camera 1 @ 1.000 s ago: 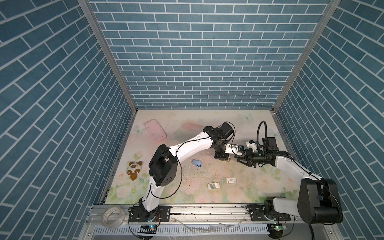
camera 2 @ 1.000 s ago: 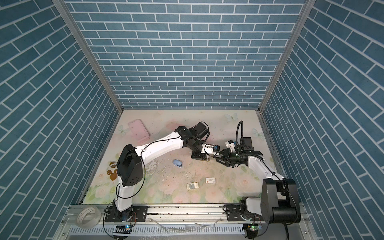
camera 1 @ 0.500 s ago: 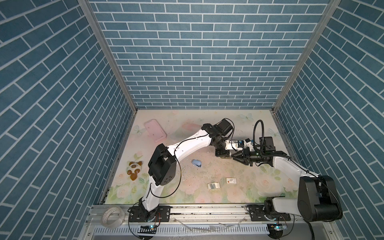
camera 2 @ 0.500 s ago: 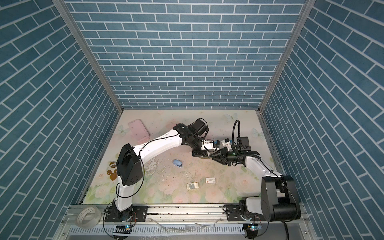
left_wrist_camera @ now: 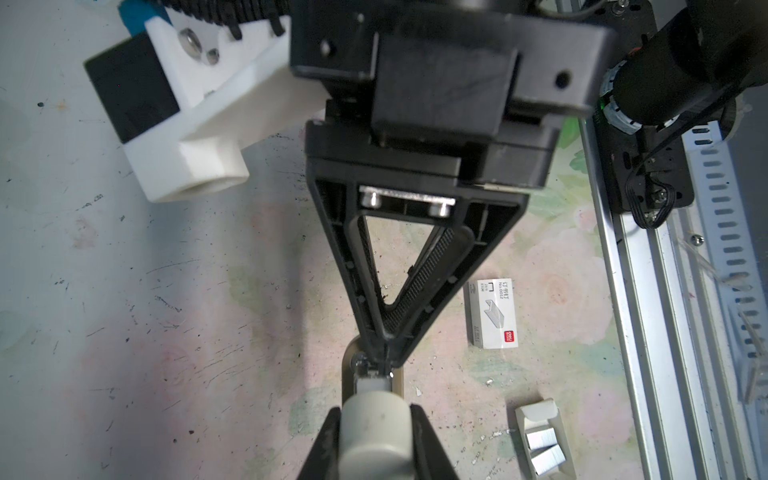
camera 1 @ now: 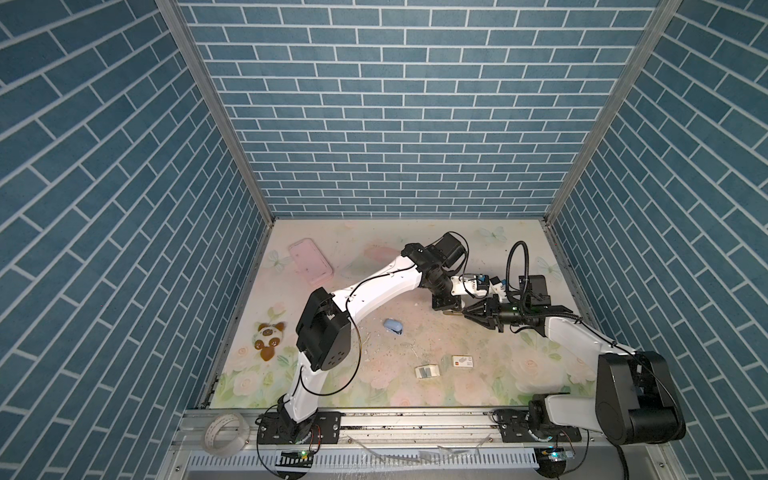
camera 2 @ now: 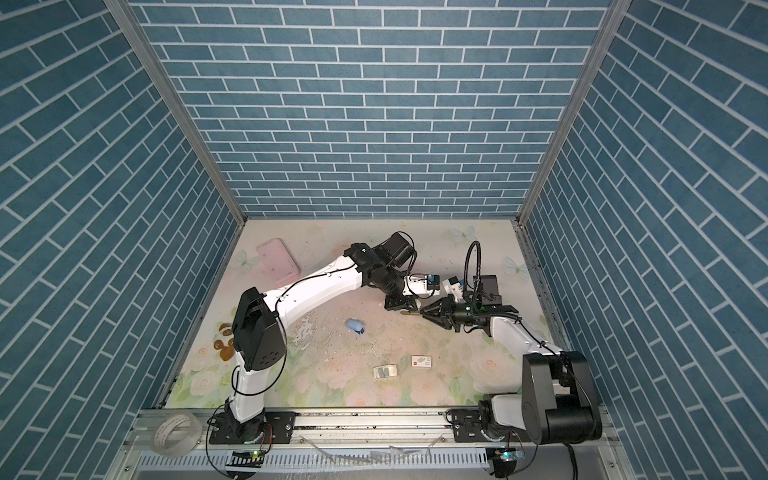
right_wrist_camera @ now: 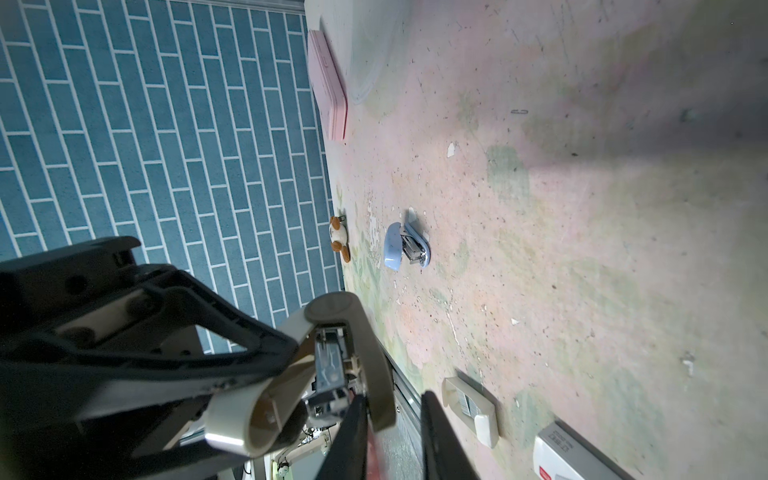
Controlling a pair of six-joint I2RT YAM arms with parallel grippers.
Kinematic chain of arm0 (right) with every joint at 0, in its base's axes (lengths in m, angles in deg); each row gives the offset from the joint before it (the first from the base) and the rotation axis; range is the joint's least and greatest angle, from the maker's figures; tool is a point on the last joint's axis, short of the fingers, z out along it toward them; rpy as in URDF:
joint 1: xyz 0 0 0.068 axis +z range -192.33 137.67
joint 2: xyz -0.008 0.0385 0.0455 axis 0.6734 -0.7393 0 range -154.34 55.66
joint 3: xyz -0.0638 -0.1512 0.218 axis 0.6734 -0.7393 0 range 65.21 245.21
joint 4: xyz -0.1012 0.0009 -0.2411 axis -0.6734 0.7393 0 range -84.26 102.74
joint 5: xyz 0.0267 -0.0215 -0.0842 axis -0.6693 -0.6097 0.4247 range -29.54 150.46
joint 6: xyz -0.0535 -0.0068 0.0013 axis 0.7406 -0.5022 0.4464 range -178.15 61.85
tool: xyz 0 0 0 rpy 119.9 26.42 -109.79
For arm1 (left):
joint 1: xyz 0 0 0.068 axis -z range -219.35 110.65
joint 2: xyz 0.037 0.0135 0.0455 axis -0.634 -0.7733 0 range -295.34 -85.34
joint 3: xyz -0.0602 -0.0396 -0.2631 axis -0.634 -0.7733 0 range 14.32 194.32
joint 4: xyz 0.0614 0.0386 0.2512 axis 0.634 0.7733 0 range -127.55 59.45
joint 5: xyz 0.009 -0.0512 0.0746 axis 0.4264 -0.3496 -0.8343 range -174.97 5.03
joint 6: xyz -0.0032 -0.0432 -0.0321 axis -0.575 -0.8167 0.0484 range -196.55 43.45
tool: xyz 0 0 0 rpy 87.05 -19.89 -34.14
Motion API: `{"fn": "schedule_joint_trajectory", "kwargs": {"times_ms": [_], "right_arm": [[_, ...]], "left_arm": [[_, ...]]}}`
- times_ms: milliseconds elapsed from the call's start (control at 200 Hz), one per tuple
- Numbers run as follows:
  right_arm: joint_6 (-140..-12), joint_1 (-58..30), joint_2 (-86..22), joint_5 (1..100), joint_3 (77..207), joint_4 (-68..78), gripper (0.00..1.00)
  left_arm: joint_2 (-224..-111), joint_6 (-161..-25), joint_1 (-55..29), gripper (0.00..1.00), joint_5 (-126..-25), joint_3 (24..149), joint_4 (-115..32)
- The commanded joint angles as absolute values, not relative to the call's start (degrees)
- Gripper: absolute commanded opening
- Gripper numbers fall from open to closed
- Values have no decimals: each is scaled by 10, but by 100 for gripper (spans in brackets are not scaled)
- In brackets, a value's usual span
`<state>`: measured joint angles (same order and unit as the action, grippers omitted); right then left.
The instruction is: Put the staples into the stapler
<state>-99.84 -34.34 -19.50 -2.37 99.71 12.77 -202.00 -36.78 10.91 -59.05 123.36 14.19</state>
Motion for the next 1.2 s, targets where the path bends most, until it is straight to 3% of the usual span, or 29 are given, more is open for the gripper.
{"fn": "schedule_joint_trajectory", "kwargs": {"times_ms": [0, 235, 1195], "right_arm": [[-1027, -341, -182, -38, 981, 87, 21], [-1032, -341, -189, -35, 972, 74, 18], [-1113, -306, -202, -2, 954, -69, 21]], "left_arm": [[-2005, -376, 103, 8, -570, 1248, 152], [-2005, -401, 92, 8, -549, 1275, 153], [-2027, -491, 91, 8, -491, 1324, 118]]}}
